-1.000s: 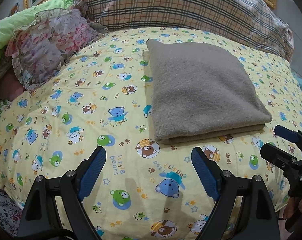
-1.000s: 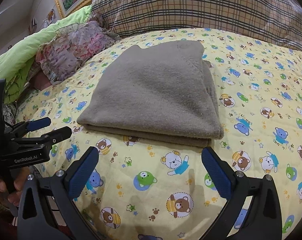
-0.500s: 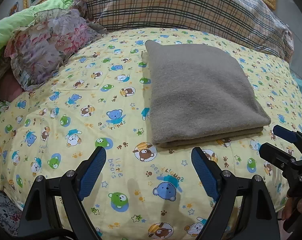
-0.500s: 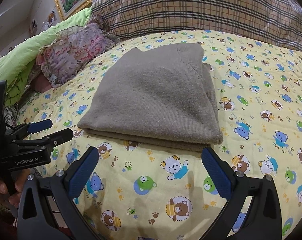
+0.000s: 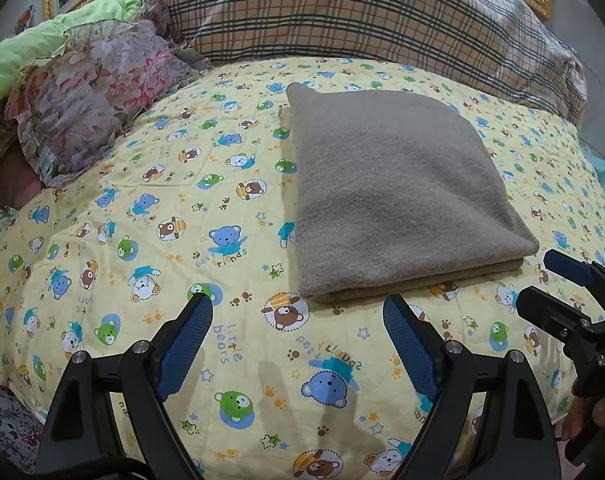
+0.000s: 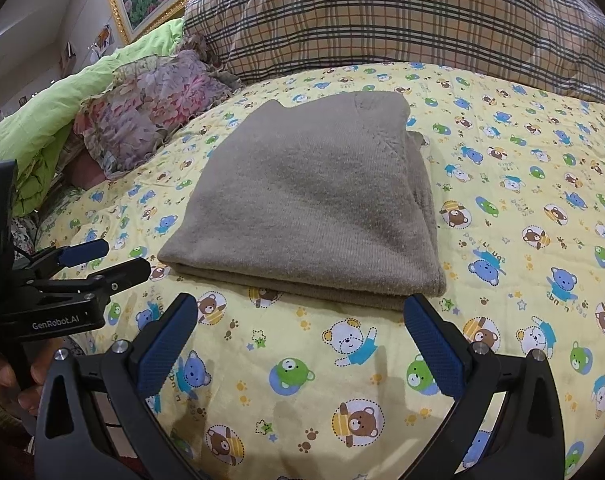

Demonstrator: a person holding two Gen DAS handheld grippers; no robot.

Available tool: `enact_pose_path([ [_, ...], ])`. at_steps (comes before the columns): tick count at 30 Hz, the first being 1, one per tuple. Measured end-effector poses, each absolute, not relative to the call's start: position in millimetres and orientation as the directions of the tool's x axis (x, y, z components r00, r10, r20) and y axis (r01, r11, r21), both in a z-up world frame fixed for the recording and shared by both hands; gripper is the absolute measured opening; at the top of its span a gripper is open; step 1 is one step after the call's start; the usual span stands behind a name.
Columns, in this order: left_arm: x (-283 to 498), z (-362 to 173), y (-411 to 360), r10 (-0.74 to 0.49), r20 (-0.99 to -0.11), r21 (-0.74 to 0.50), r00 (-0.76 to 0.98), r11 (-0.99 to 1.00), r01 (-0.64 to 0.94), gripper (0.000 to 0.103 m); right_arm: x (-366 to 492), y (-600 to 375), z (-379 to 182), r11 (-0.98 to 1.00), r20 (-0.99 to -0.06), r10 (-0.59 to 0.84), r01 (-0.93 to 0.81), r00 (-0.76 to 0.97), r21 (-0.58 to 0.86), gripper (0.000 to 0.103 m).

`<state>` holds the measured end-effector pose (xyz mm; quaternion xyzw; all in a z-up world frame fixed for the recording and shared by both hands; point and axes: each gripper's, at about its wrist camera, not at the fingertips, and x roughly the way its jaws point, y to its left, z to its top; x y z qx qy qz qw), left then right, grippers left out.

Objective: Fold small clothes

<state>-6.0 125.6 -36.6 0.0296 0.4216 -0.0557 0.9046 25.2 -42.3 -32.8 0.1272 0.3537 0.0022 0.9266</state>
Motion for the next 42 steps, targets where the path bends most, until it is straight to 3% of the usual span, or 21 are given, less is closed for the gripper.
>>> enact_pose_path([
  [42, -2.2, -31.5, 117.9, -0.08, -0.773, 0.012, 0.63, 0.99, 0.141, 0.088, 29.7, -40.9, -27.7, 0.965, -0.646, 0.095, 0.089, 0.757, 0.245, 0.102],
])
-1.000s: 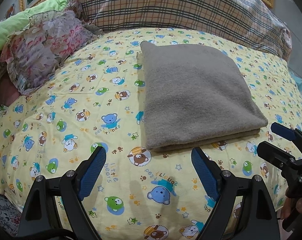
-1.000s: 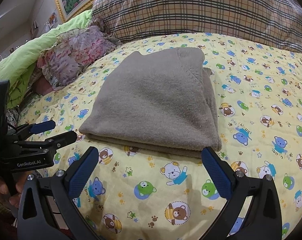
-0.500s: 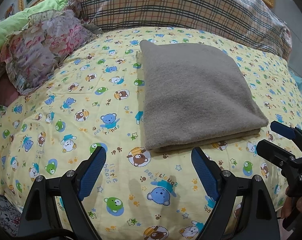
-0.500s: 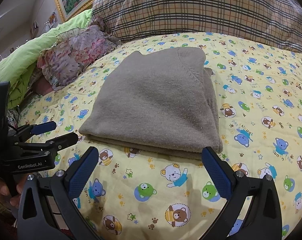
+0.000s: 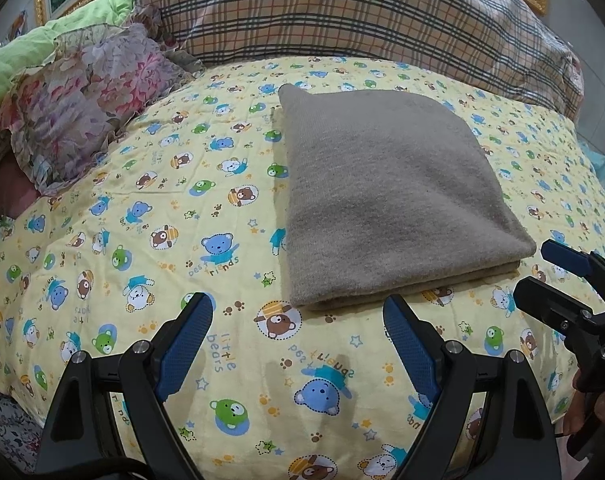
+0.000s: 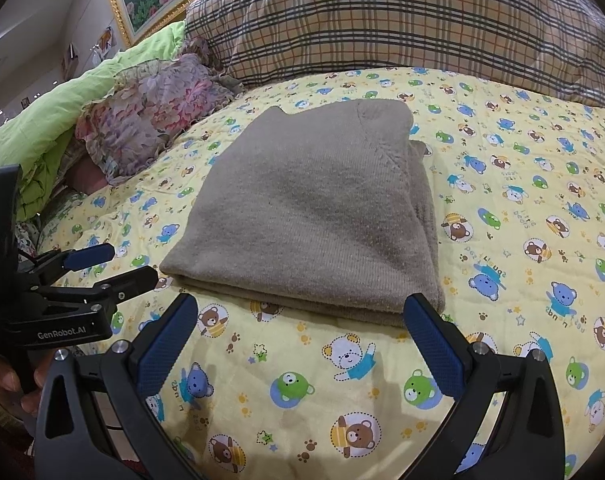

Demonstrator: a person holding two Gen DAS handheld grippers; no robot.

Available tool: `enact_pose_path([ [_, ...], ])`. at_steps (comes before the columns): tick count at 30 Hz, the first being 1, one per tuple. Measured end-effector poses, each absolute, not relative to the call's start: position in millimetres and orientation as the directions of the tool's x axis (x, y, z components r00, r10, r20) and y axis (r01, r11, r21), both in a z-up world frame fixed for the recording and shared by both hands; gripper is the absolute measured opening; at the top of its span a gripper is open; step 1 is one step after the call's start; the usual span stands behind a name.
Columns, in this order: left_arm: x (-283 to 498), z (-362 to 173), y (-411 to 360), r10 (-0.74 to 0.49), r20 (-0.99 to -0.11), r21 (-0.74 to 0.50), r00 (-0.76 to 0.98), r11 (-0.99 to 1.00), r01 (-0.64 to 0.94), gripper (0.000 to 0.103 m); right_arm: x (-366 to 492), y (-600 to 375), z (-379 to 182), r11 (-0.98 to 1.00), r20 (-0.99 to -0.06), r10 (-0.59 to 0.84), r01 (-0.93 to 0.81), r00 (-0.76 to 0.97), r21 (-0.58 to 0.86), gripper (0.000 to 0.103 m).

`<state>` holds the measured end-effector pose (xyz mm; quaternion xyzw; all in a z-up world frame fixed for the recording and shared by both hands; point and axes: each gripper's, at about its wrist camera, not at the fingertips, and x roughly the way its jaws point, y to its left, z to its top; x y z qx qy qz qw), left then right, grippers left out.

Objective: Fold small clothes

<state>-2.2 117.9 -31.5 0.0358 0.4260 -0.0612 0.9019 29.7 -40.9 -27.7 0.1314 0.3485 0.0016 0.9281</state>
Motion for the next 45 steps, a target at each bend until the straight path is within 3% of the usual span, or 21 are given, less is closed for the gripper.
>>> enact_pose_path([
  [45, -1.0, -26.7, 112.5, -0.093, -0.77, 0.01, 0.631, 0.987, 0.158, 0.088, 28.8, -44.8, -20.4, 0.965, -0.64, 0.101, 0.082, 0.762, 0.249, 0.102],
])
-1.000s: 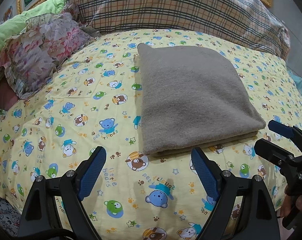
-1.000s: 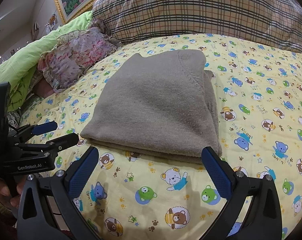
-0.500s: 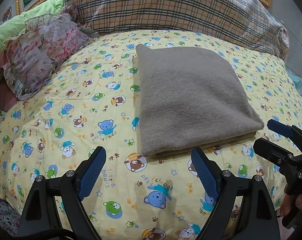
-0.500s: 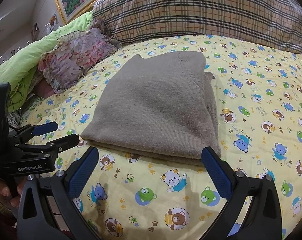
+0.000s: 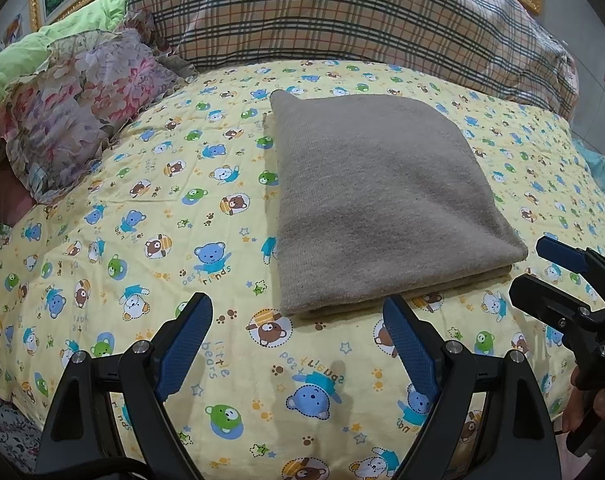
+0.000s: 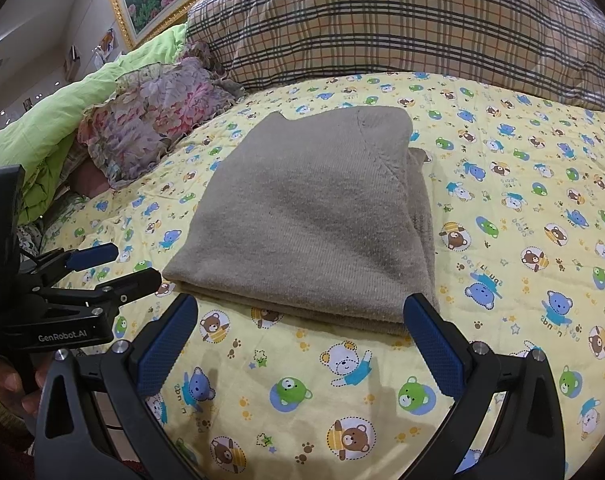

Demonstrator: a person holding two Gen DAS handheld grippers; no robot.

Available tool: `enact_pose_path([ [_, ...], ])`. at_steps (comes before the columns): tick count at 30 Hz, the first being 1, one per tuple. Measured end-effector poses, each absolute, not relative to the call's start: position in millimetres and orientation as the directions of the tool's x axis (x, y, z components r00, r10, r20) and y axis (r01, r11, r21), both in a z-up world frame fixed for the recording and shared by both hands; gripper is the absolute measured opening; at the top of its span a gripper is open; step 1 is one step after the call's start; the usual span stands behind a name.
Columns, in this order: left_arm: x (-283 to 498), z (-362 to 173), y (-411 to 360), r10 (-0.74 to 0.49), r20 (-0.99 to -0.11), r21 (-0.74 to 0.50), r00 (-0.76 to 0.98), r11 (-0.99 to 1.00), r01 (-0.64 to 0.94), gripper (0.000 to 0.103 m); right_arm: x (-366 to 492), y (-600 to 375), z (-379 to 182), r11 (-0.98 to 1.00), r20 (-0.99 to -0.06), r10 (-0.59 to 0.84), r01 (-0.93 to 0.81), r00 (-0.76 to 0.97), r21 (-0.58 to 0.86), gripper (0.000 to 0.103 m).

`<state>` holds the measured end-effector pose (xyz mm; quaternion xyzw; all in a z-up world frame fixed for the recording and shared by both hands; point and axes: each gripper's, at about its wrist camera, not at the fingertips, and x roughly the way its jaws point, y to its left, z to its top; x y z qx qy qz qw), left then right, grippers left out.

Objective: Fold small clothes

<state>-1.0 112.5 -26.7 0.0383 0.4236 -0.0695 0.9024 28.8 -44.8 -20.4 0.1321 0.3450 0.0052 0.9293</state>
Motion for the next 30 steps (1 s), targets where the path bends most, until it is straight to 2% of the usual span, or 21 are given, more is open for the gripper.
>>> enact_pose_path([
  [30, 20, -17, 111, -0.054, -0.776, 0.043, 0.629, 0.989, 0.139, 0.088, 39, -68, -6, 0.954, -0.625, 0.122, 0.082, 0.771, 0.288, 0.102],
])
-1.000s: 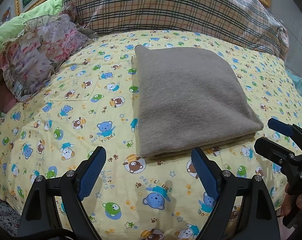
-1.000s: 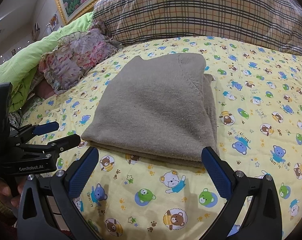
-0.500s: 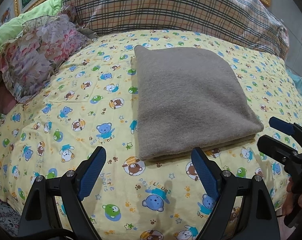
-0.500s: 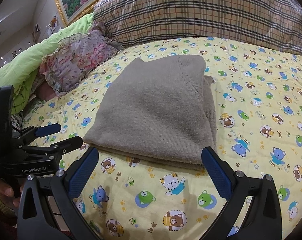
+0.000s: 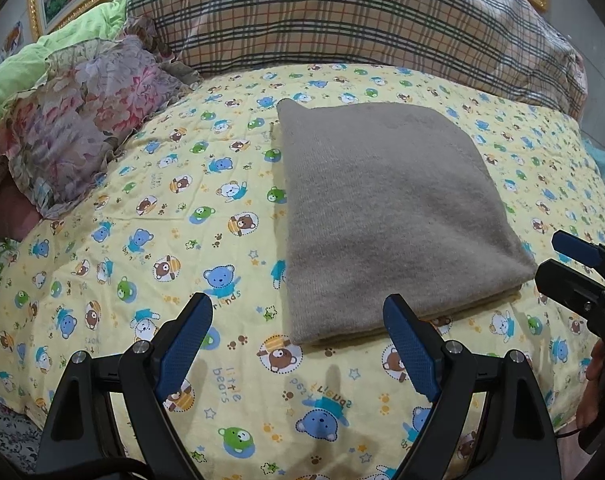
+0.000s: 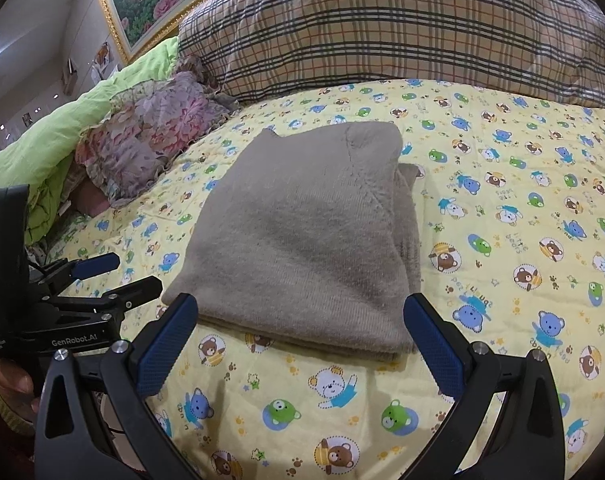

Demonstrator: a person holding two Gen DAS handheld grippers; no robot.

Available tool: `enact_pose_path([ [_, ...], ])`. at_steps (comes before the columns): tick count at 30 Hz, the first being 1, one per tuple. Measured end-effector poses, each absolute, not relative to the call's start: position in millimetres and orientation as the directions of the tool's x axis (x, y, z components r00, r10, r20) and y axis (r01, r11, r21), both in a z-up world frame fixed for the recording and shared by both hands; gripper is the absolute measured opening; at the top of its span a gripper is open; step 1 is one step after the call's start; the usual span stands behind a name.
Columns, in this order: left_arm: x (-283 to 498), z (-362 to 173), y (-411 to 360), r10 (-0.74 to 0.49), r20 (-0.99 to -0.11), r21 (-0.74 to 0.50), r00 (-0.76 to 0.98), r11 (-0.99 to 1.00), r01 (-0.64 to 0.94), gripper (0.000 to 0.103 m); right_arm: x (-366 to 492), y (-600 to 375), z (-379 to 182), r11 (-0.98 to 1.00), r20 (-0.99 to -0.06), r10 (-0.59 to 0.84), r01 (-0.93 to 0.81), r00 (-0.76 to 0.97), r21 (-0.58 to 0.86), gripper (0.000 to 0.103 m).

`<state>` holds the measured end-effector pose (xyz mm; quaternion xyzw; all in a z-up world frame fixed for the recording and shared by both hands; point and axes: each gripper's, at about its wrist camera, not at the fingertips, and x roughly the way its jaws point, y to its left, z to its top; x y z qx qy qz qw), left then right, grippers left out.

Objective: Fold small clothes

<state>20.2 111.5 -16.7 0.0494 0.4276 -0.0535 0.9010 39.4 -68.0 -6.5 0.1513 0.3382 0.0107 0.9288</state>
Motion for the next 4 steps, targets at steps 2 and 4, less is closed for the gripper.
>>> enact_pose_path([
  [2, 22.8, -18.1, 112.4, -0.051, -0.782, 0.038, 0.621, 0.991, 0.13, 0.088, 41.7, -68.6, -6.2, 0.953, -0.624, 0.126, 0.08, 0.771, 0.292, 0.102],
  [4, 24.6, -18.8, 113.1, -0.045, -0.784, 0.038, 0.619, 0.992, 0.12, 0.088, 43.5, -68.9, -6.4, 0.952, -0.622, 0.133, 0.076, 0.772, 0.297, 0.102],
])
